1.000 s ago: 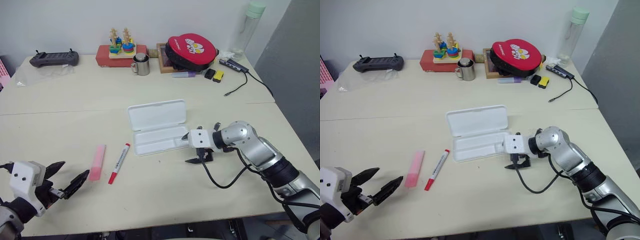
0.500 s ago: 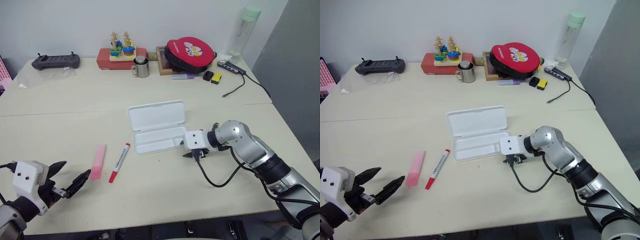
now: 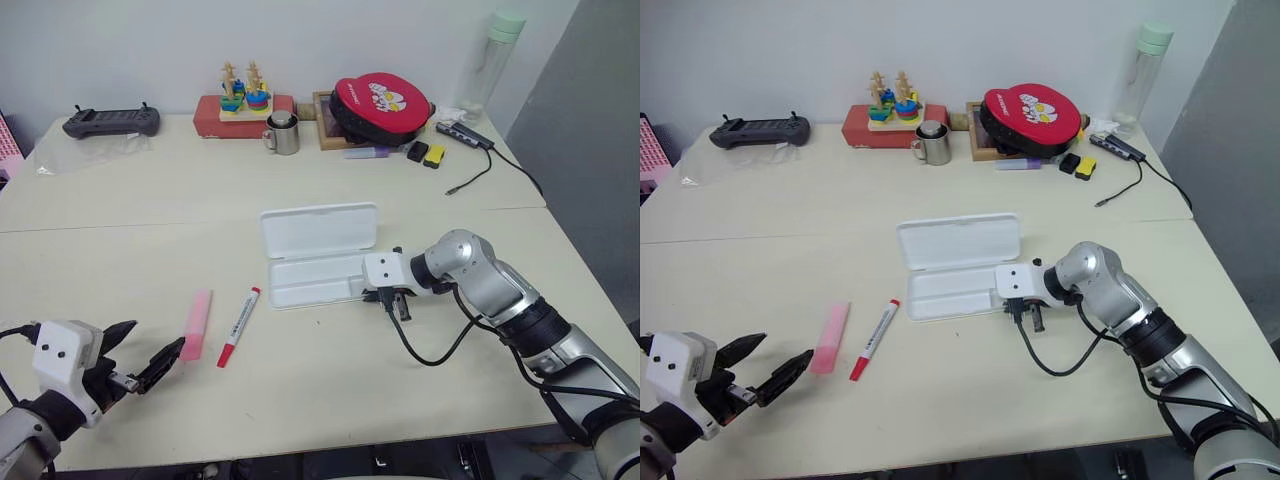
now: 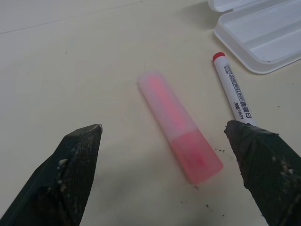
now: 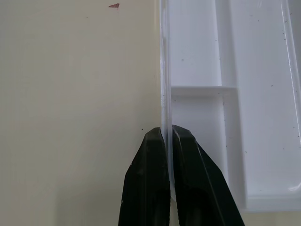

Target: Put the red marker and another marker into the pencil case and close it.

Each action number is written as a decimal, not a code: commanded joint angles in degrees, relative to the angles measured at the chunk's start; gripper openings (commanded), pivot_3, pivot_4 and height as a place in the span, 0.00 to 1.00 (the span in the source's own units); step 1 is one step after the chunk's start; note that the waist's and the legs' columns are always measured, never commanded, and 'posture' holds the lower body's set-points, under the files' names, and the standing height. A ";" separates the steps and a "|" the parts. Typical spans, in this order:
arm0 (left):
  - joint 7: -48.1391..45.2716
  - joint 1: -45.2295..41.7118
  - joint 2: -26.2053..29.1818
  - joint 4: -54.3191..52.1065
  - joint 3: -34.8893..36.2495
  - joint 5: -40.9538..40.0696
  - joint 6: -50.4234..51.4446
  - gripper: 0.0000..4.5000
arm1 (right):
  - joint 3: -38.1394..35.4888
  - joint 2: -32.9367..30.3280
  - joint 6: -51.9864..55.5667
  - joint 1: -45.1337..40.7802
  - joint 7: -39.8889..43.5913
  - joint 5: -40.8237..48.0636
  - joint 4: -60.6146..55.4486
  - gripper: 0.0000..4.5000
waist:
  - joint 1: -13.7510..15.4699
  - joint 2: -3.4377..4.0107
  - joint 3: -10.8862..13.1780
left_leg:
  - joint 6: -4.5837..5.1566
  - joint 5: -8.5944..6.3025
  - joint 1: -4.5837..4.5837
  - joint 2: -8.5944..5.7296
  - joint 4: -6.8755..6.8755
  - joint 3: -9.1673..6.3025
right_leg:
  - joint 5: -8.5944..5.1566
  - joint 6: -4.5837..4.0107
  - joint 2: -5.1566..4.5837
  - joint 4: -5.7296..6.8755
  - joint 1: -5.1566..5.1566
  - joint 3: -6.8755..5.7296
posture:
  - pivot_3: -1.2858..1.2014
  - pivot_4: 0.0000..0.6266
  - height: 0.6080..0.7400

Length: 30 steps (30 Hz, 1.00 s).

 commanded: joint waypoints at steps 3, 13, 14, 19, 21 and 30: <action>0.34 -0.14 -0.11 -0.78 -0.11 0.66 -0.88 1.00 | -2.17 -0.33 3.28 -0.09 1.93 2.88 -5.67 0.01 | -0.02 0.03 0.02 | 0.00 0.00 0.00 0.00 -0.02 0.00 | 0.00 0.01 0.00 0.00 -0.02 0.00 | 0.52 0.24 1.00; 0.24 -1.62 0.03 0.92 -1.50 2.17 -1.50 1.00 | -4.08 -5.14 8.16 3.34 3.92 7.79 -20.87 0.01 | 0.15 0.07 0.04 | 0.00 0.00 -0.08 0.00 -0.06 -0.03 | -0.03 0.09 0.00 -0.01 -0.08 -0.04 | 0.52 0.24 1.00; 0.18 -1.91 0.15 1.20 -1.68 2.33 -1.56 1.00 | -4.13 -5.41 8.72 3.70 3.86 7.99 -21.82 0.01 | 0.15 0.06 0.04 | 0.00 0.00 -0.07 0.00 -0.06 -0.03 | -0.04 0.07 0.00 -0.01 -0.08 -0.03 | 0.52 0.24 1.00; -0.33 -3.39 0.95 2.34 -2.36 2.84 -1.46 1.00 | -3.12 -7.03 8.56 5.96 2.65 6.59 -23.04 0.01 | 0.17 0.05 0.03 | 0.00 0.00 -0.08 0.00 -0.04 -0.03 | -0.03 0.08 0.00 -0.02 -0.08 -0.03 | 0.52 0.24 1.00; -0.56 -3.75 1.18 2.63 -2.54 3.05 -1.41 1.00 | -2.62 -7.59 8.01 6.68 2.31 6.00 -22.65 0.01 | 0.18 0.06 0.04 | 0.00 0.00 -0.08 0.00 -0.04 -0.03 | -0.04 0.07 0.00 -0.02 -0.08 -0.03 | 0.52 0.24 1.00; -1.25 -4.58 1.92 3.39 -2.90 3.46 -1.28 1.00 | -1.43 -8.32 6.59 9.10 0.99 4.43 -20.51 0.01 | 0.16 0.06 0.04 | 0.00 0.00 -0.08 0.00 -0.06 -0.01 | -0.03 0.09 0.00 -0.03 -0.09 -0.02 | 0.52 0.24 1.00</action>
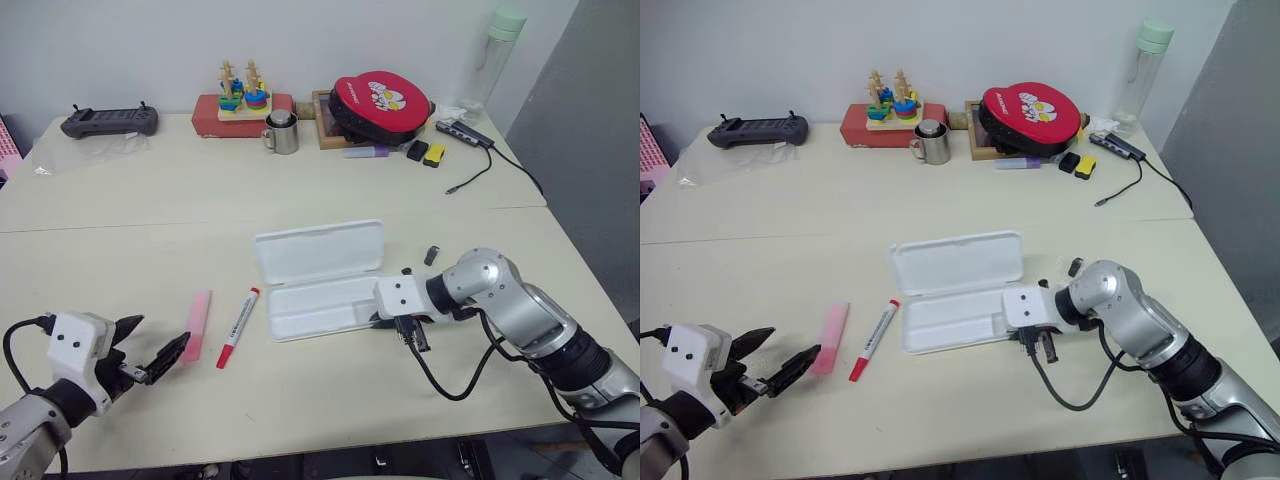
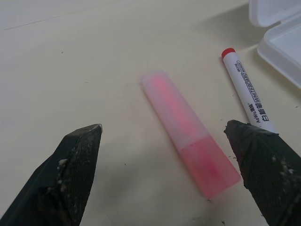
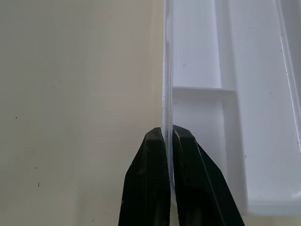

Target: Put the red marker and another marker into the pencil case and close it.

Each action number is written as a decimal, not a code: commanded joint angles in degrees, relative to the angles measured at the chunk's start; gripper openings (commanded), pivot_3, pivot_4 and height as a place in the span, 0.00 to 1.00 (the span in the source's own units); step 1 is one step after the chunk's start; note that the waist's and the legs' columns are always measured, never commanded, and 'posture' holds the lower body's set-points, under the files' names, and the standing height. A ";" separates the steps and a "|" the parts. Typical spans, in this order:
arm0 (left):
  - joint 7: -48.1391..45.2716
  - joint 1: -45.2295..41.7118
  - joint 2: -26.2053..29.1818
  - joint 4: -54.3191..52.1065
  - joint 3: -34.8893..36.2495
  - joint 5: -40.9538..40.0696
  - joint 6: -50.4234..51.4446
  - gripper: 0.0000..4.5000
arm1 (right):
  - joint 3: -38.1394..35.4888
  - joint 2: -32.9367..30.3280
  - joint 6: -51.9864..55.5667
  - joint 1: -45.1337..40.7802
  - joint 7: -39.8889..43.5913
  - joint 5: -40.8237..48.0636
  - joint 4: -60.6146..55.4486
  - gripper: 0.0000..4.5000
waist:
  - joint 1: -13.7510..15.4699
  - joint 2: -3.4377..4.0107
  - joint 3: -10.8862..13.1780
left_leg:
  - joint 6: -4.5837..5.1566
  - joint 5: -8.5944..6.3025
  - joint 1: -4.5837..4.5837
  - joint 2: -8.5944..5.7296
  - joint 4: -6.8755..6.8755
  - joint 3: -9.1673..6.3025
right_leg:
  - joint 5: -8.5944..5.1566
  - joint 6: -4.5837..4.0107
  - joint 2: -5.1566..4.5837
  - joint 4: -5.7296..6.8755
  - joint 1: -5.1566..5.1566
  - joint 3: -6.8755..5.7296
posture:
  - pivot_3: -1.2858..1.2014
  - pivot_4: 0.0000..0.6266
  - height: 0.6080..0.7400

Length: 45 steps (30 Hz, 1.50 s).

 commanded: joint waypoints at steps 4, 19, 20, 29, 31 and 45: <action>-0.75 0.01 1.10 -0.26 0.52 0.37 -0.63 1.00 | -0.33 -0.54 -2.74 0.90 -1.01 -1.00 0.00 0.12 | -0.01 0.00 0.00 | 0.00 0.00 0.00 0.00 0.00 -0.01 | 0.00 -0.01 0.00 0.00 0.00 0.00 | 0.52 0.24 1.00; -0.89 0.62 0.83 -0.09 0.87 0.74 -0.64 1.00 | -7.55 -0.95 4.63 -1.30 2.59 9.31 -5.20 0.85 | 0.01 0.00 0.00 | 0.00 0.00 0.00 0.00 0.00 -0.02 | 0.00 -0.01 0.00 -0.01 0.00 -0.01 | 0.52 0.24 1.00; -1.02 1.10 0.73 -0.41 1.13 0.55 -0.58 1.00 | -9.40 -1.65 5.90 -1.37 3.37 11.67 -6.71 0.85 | 0.01 0.00 0.00 | 0.00 0.00 -0.01 0.00 -0.01 -0.02 | 0.00 0.00 0.00 -0.01 0.00 -0.01 | 0.52 0.24 1.00; -1.04 1.54 6.54 -9.77 5.44 -6.09 8.94 1.00 | -17.02 -3.47 8.21 -2.59 2.02 19.56 -7.12 0.85 | 0.03 -0.02 0.02 | 0.00 0.00 -0.02 0.01 0.00 -0.04 | -0.03 -0.04 0.00 -0.02 0.00 -0.02 | 0.52 0.24 1.00; -0.05 -0.02 8.03 -11.86 6.30 -8.33 11.38 1.00 | -17.95 -3.37 8.45 -2.83 1.83 20.94 -6.76 0.85 | 0.11 0.04 0.05 | 0.00 0.00 -0.03 0.00 0.02 -0.08 | -0.07 -0.11 0.00 0.01 0.01 -0.04 | 0.52 0.24 1.00; 16.54 -17.45 13.28 -15.60 -4.51 -11.56 33.28 1.00 | -20.29 2.14 8.30 -5.04 -6.31 25.25 -5.94 0.85 | -0.01 0.08 0.08 | 0.00 0.00 -0.02 0.00 -0.14 -0.07 | 0.02 0.08 0.01 -0.03 -0.04 -0.03 | 0.52 0.24 1.00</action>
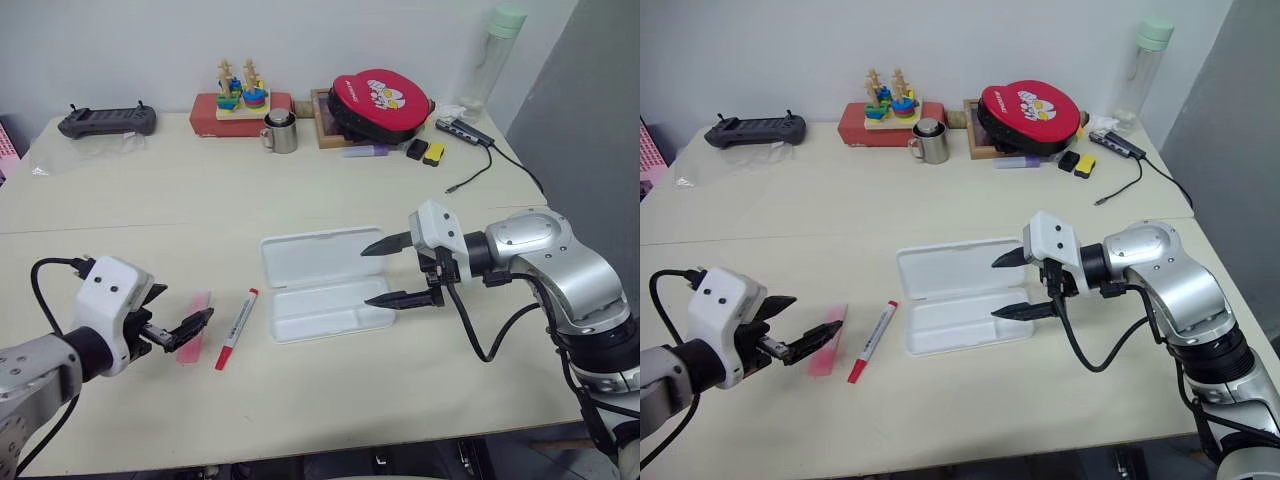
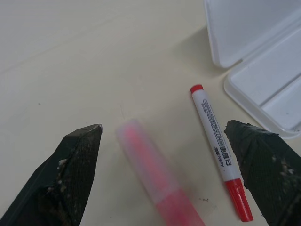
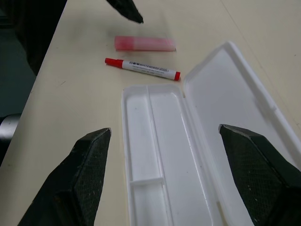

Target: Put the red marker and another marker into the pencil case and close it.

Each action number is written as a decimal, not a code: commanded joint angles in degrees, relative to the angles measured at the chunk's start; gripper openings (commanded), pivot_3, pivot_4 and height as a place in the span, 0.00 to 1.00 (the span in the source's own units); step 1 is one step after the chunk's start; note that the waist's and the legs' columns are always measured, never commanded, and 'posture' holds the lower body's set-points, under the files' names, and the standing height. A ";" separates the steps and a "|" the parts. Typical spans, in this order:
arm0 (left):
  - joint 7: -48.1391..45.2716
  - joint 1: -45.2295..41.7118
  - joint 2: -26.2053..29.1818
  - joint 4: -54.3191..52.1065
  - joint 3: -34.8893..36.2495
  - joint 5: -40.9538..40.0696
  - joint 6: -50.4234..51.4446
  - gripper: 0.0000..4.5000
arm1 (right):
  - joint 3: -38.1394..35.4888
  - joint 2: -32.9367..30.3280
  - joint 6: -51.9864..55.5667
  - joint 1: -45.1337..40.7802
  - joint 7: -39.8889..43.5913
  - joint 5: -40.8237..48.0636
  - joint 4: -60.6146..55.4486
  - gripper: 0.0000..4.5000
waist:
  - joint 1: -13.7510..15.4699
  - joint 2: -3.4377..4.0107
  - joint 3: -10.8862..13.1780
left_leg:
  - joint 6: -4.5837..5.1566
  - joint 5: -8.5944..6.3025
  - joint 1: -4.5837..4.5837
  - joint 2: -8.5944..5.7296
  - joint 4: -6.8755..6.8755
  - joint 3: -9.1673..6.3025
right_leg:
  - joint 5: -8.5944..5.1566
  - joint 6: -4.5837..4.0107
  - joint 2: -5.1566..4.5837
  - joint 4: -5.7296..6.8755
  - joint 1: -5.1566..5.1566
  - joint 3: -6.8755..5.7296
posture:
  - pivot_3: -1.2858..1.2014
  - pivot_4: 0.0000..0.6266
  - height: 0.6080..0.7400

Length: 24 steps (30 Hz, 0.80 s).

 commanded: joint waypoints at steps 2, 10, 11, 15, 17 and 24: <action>3.68 -3.79 -1.56 -0.51 -5.08 0.65 2.09 1.00 | -1.75 1.19 -2.04 -1.36 -2.52 0.96 -0.76 0.85 | 0.03 0.00 0.00 | 0.00 0.00 -0.01 0.00 0.00 0.00 | 0.00 0.00 0.00 0.00 0.00 0.01 | 0.52 0.24 1.00; 6.32 -6.85 -4.35 1.51 -13.30 2.74 4.28 1.00 | -1.44 1.93 -0.93 -1.98 -4.48 2.43 -1.14 0.85 | 0.01 0.00 0.00 | 0.00 0.00 -0.01 0.00 0.00 -0.01 | 0.01 0.00 0.00 0.01 0.00 0.00 | 0.52 0.24 1.00; 6.26 -7.14 -4.51 1.84 -13.89 3.02 4.02 1.00 | -1.43 1.94 -0.89 -2.04 -4.58 2.49 -1.13 0.85 | 0.02 0.00 0.00 | 0.00 0.00 -0.01 0.00 0.01 -0.01 | 0.01 0.00 0.00 0.02 0.00 0.01 | 0.52 0.24 1.00; 6.30 -7.69 -4.70 3.20 -15.77 4.69 3.57 1.00 | -1.39 1.83 -0.51 -2.16 -4.90 2.76 -1.32 0.85 | 0.05 0.00 0.00 | 0.00 0.00 -0.02 -0.01 0.01 -0.01 | 0.01 -0.01 0.00 0.02 0.01 0.01 | 0.52 0.24 1.00; 5.93 -7.71 -4.83 3.43 -16.00 4.89 3.31 1.00 | -1.40 1.78 -0.30 -2.12 -5.06 2.92 -1.47 0.85 | 0.05 0.00 0.00 | 0.00 0.00 -0.02 -0.01 0.01 -0.01 | 0.01 0.00 0.00 0.01 0.01 0.01 | 0.52 0.24 1.00; 5.07 -9.87 -5.35 5.37 -19.51 6.72 1.75 1.00 | -1.33 1.77 0.26 -2.12 -5.75 3.53 -1.83 0.85 | 0.06 0.00 0.00 | 0.00 0.00 -0.02 -0.01 0.02 -0.02 | 0.01 0.00 0.00 0.02 0.01 0.01 | 0.52 0.24 1.00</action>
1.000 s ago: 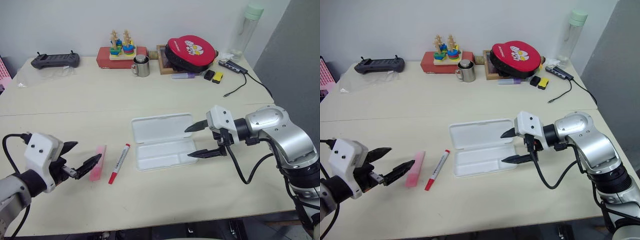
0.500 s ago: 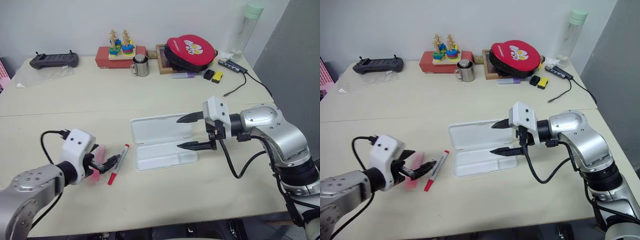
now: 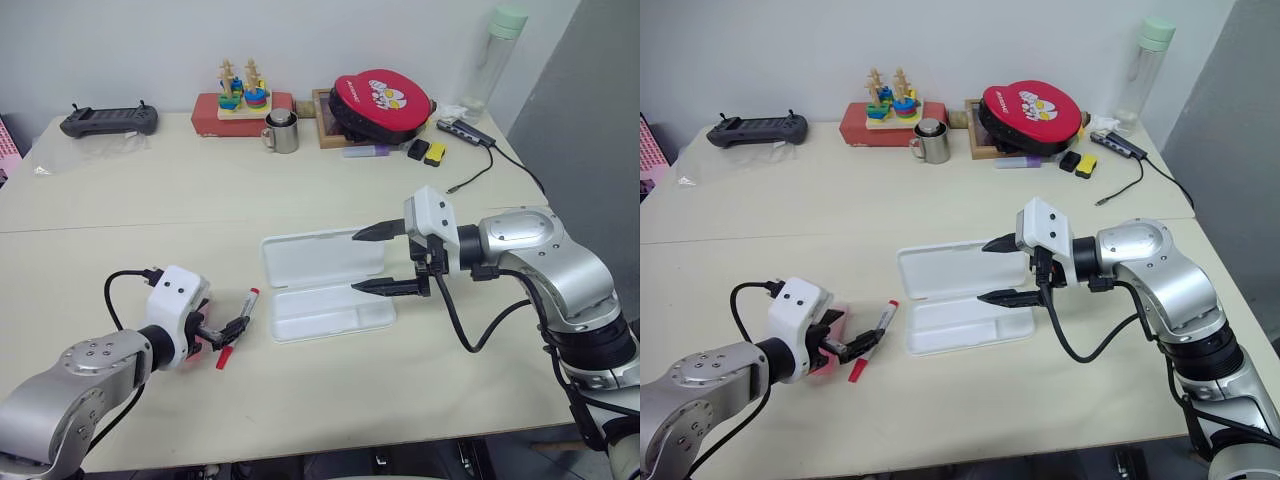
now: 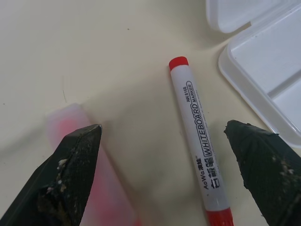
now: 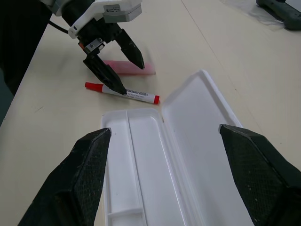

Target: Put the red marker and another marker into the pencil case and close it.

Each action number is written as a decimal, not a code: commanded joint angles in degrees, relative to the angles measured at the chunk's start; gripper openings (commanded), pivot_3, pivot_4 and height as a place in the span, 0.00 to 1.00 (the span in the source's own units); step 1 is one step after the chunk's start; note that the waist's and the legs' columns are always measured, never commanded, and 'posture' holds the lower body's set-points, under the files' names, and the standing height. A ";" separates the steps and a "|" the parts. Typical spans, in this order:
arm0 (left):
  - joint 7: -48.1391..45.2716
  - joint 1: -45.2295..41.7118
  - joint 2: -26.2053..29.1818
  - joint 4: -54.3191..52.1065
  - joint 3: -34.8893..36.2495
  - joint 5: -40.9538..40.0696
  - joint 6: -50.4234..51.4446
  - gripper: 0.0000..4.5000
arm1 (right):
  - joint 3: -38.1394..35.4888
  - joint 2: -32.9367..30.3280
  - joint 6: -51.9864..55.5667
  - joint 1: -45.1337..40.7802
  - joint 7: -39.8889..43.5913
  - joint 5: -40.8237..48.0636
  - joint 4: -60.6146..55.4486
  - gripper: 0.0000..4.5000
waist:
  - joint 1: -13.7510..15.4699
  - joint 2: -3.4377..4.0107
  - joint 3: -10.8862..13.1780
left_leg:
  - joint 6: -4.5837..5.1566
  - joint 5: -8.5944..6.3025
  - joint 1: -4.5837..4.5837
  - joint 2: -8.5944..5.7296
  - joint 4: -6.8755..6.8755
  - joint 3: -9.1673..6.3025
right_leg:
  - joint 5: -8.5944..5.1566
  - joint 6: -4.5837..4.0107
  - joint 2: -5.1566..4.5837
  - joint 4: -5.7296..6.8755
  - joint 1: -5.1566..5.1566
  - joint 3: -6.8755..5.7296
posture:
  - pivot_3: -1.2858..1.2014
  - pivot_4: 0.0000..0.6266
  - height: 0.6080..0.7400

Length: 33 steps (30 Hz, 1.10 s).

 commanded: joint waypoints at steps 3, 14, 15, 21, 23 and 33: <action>-1.00 -2.26 -0.26 0.85 -2.88 1.86 -1.74 1.00 | -1.28 -0.35 0.02 -1.10 -0.63 1.55 -1.70 0.85 | 0.01 0.00 0.00 | 0.00 0.00 0.00 0.00 0.00 0.00 | 0.00 0.00 0.00 0.00 0.00 0.00 | 0.52 0.24 1.00; -1.15 -3.11 -0.92 1.78 -5.21 3.43 -1.00 0.79 | -1.27 -0.79 -0.01 -0.69 -1.22 1.83 -1.89 0.86 | 0.00 0.00 0.00 | 0.00 0.00 -0.01 0.00 0.00 0.00 | 0.00 0.01 0.00 0.00 0.00 0.00 | 0.52 0.24 1.00; -1.07 -3.35 -1.01 2.03 -5.52 3.57 -0.74 0.74 | -1.25 -0.74 -0.04 -0.77 -1.27 1.82 -1.69 0.86 | 0.00 0.00 0.00 | 0.00 0.00 -0.01 0.00 0.00 0.00 | 0.00 0.01 0.00 0.00 0.00 0.00 | 0.52 0.24 1.00; -0.42 -4.80 -1.66 3.03 -7.10 4.38 0.22 0.49 | -1.14 -0.77 -0.06 -0.66 -1.47 1.88 -1.76 0.86 | 0.00 0.00 0.00 | 0.00 0.00 -0.01 0.00 0.00 -0.01 | 0.00 0.01 0.00 0.00 0.00 -0.01 | 0.52 0.24 1.00; -0.03 -5.26 -2.08 3.27 -7.14 4.58 0.91 0.39 | -1.16 -0.79 -0.03 -0.68 -1.49 1.89 -1.76 0.86 | 0.01 0.00 0.00 | 0.00 0.00 -0.01 0.00 0.00 -0.01 | 0.00 0.01 0.00 0.00 0.00 0.00 | 0.52 0.24 1.00; -0.23 -5.49 -3.22 3.50 -6.74 4.65 2.99 0.09 | -1.25 -1.02 0.09 -0.58 -1.48 1.95 -1.97 0.86 | 0.00 0.00 0.00 | 0.00 0.00 -0.01 -0.01 0.00 -0.01 | 0.00 0.01 0.00 0.00 0.00 0.00 | 0.52 0.24 1.00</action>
